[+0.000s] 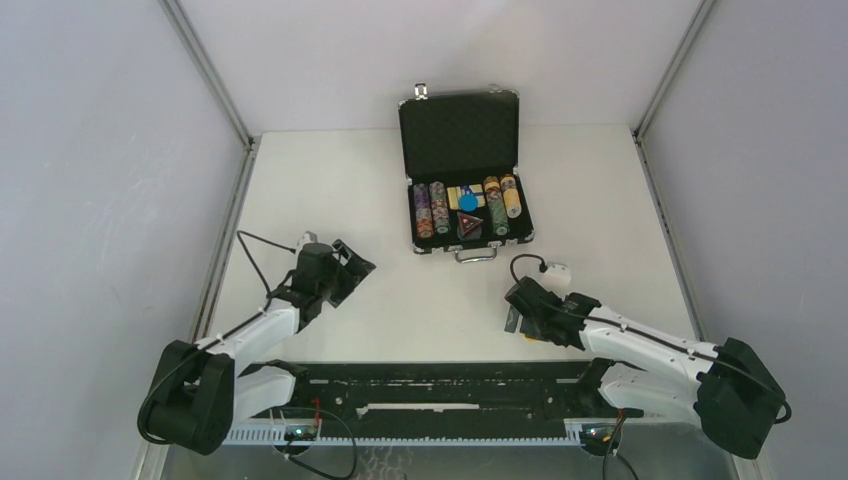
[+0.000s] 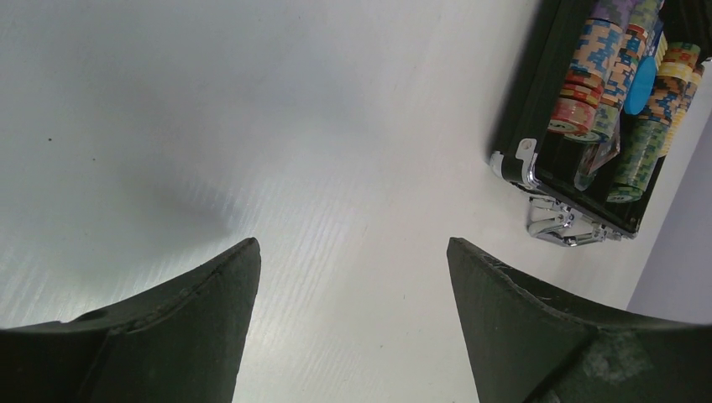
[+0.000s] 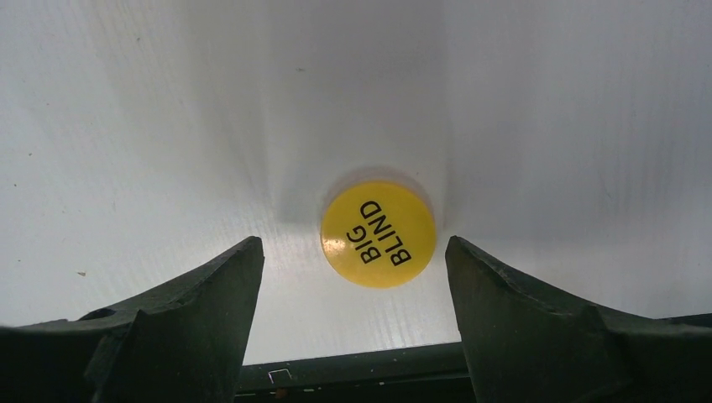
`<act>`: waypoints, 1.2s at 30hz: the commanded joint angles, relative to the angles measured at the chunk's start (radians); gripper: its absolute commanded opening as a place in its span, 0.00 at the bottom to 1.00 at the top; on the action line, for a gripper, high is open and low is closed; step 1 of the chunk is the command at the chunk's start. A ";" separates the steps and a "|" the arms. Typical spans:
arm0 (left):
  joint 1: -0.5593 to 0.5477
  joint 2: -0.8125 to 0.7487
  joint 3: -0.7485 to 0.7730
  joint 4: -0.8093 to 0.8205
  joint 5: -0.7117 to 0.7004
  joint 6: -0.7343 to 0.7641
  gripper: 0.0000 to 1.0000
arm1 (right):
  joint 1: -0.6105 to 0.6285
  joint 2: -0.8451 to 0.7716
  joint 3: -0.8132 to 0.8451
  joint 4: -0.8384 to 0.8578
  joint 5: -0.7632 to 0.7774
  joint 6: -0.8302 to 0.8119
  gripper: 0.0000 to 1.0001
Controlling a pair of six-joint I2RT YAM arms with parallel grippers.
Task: Pack up texas hold em set
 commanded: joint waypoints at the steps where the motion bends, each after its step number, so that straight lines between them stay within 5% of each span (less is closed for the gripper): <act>1: -0.006 0.000 0.057 0.030 -0.002 -0.009 0.86 | 0.010 0.013 0.000 0.005 0.021 0.045 0.86; 13: -0.006 -0.022 0.055 0.020 -0.003 -0.006 0.86 | 0.078 0.146 0.053 -0.050 0.055 0.123 0.85; 36: -0.006 -0.014 0.060 0.019 -0.005 0.002 0.86 | 0.090 0.152 0.062 -0.014 0.076 0.117 0.56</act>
